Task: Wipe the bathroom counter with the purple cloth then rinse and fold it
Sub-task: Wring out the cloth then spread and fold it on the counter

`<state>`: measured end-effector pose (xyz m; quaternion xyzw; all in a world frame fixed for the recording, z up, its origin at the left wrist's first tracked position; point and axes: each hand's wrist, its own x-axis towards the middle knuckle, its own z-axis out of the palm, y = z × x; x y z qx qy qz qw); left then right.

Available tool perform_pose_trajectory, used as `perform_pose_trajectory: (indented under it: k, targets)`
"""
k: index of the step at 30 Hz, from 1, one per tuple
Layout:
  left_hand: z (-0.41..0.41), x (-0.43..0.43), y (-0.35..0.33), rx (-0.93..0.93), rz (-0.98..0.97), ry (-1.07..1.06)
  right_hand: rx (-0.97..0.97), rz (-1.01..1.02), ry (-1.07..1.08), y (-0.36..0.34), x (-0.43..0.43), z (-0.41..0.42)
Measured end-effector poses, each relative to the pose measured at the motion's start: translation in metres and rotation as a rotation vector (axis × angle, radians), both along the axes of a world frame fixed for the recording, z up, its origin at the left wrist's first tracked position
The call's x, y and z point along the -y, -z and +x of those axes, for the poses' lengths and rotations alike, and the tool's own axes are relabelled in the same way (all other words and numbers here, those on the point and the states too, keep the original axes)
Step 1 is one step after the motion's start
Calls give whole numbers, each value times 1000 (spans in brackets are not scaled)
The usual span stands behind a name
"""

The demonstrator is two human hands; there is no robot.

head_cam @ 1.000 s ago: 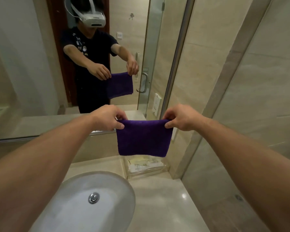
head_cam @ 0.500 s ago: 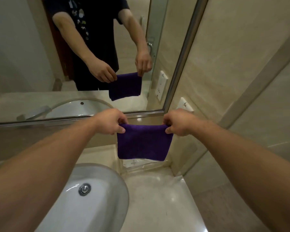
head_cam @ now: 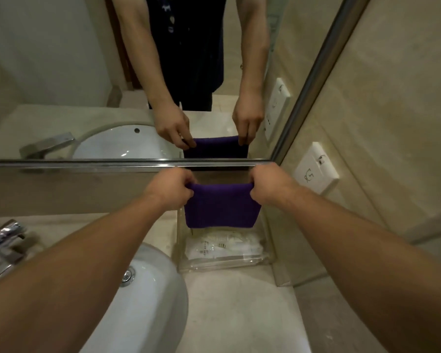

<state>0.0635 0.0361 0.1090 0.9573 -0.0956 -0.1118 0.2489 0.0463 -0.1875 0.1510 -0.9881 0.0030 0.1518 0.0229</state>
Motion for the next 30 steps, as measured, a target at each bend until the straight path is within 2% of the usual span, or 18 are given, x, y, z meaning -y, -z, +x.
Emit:
perform_pose_trajectory:
  k: [3, 8, 13, 17, 22, 26, 30]
  targets:
    - [0, 1, 1, 59, -71, -88, 66, 42, 39, 4, 1, 8]
    - [-29, 1, 30, 103, -79, -87, 70, 116, 62, 39, 6, -21]
    - [-68, -4, 88, 34, -68, -63, 88, 188, 49, 107, 7, -63]
    - [-92, -9, 118, 20, -100, -77, 73, 244, 60, 137, 8, -91]
    - [-100, -9, 134, -58, -37, -5, 7, 235, 58, 153, 12, -105]
    - [-98, -7, 138, -135, 75, 54, -53, 106, -76, 160, 13, -109]
    - [-89, 1, 124, -26, 210, 58, 90, -13, -173, 159, 14, -105]
